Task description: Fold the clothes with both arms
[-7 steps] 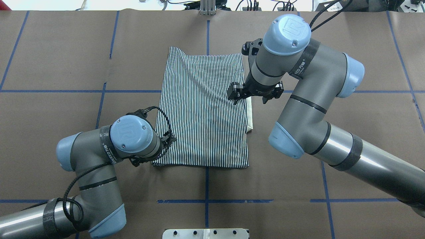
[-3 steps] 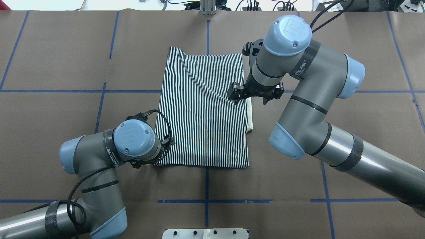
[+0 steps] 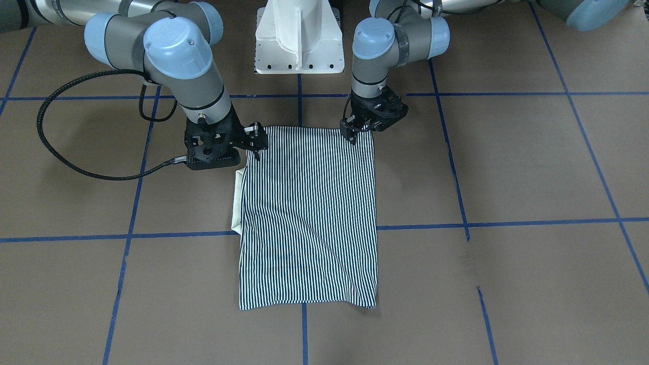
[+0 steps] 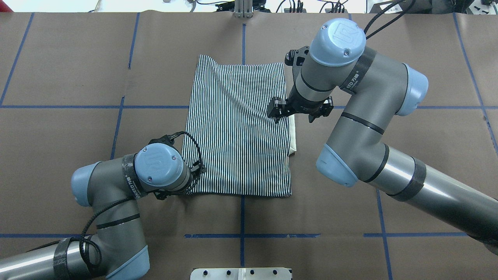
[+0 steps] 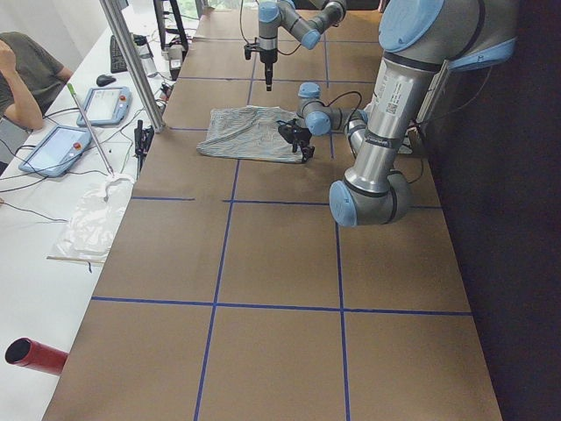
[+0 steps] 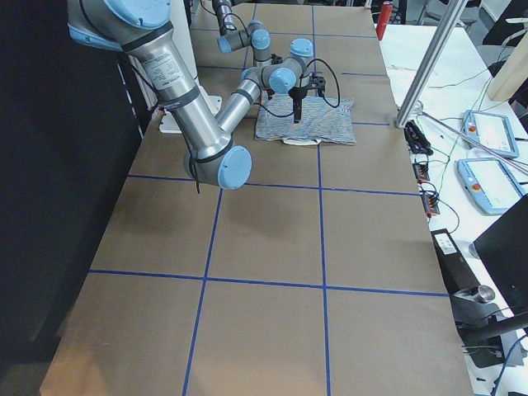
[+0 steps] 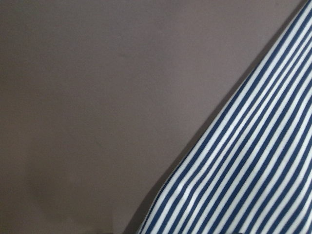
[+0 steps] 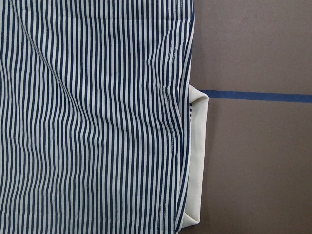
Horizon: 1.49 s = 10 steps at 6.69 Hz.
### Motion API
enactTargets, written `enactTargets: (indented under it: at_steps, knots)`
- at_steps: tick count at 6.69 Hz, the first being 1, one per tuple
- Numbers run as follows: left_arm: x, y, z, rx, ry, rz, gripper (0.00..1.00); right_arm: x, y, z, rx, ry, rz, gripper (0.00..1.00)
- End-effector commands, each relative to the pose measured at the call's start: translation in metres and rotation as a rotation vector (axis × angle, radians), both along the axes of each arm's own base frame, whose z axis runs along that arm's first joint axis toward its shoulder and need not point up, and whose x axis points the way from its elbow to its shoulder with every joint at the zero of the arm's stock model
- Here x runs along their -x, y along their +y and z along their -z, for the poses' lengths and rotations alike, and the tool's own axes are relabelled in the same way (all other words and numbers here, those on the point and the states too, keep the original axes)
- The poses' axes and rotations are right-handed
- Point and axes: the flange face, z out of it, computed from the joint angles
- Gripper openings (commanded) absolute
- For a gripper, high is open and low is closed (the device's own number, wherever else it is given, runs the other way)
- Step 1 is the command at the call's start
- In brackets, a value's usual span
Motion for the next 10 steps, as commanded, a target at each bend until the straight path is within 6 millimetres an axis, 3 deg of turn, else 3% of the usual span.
enactTargets:
  at_steps: [1,2,6,10]
  knots:
    - [0.001,0.000,0.001,0.009,0.003,0.011,0.19,0.000,0.000,0.000,-0.001,0.000,-0.001,1.00]
    - [0.002,0.000,0.003,0.007,0.007,0.011,0.00,0.000,0.000,0.000,0.000,-0.001,0.000,1.00]
    - [0.025,0.009,0.026,-0.014,0.037,-0.004,0.00,0.004,0.006,-0.002,0.017,-0.003,-0.007,1.00]
    - [0.032,0.011,0.037,-0.085,0.048,-0.073,0.00,0.062,0.080,0.014,0.444,-0.046,-0.317,1.00]
